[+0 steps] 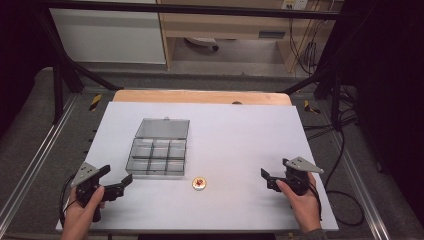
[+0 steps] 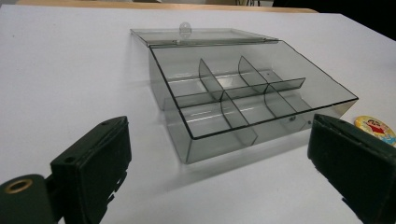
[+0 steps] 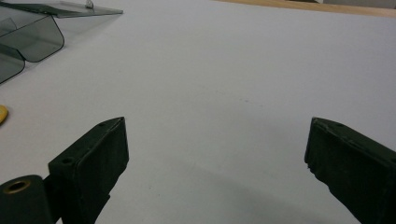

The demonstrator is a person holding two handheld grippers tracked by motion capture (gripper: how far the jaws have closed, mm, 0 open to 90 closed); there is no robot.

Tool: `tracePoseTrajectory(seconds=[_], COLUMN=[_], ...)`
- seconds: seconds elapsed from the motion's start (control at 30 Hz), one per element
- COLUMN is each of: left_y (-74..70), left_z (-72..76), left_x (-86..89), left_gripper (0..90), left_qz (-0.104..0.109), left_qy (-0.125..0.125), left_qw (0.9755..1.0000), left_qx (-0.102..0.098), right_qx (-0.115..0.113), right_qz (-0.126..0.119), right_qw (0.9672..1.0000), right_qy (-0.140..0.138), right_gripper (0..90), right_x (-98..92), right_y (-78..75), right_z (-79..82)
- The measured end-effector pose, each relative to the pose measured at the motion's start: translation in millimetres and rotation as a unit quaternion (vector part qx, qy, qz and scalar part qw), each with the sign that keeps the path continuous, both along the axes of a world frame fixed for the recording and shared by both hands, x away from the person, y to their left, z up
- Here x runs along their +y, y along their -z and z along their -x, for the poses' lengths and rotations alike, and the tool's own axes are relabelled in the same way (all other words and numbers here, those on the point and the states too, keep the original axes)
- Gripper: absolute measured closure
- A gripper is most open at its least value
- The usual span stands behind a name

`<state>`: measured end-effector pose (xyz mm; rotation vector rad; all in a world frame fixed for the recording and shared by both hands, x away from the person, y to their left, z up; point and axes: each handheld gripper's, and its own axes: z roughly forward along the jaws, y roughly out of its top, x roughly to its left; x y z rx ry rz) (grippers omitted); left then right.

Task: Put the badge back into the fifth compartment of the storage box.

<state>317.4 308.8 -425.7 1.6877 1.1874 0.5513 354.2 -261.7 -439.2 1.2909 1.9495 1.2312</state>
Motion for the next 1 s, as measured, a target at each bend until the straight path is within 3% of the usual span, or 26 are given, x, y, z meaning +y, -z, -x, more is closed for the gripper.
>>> tracePoseTrajectory(seconds=[0.37,0.7,1.0], left_y=[2.7,3.3,4.1], left_z=[-2.7,-3.3,-3.7], left_x=[2.8,4.2,5.7], left_gripper=[6.7,7.1,7.4], left_qz=[-0.002,-0.004,-0.005], left_qy=[-0.003,-0.005,-0.009], left_qw=[1.0,0.9999,0.9999], left_qx=[0.008,0.01,0.013], right_qx=[0.01,0.038,0.083], right_qz=[0.001,0.01,0.02], right_qw=[0.9999,0.9985,0.9945], right_qy=[0.0,-0.037,-0.062], right_gripper=[6.1,6.6,7.8], right_x=[3.3,21.7,48.8], right_y=[0.4,2.5,7.6], right_z=[-0.4,4.0,8.8])
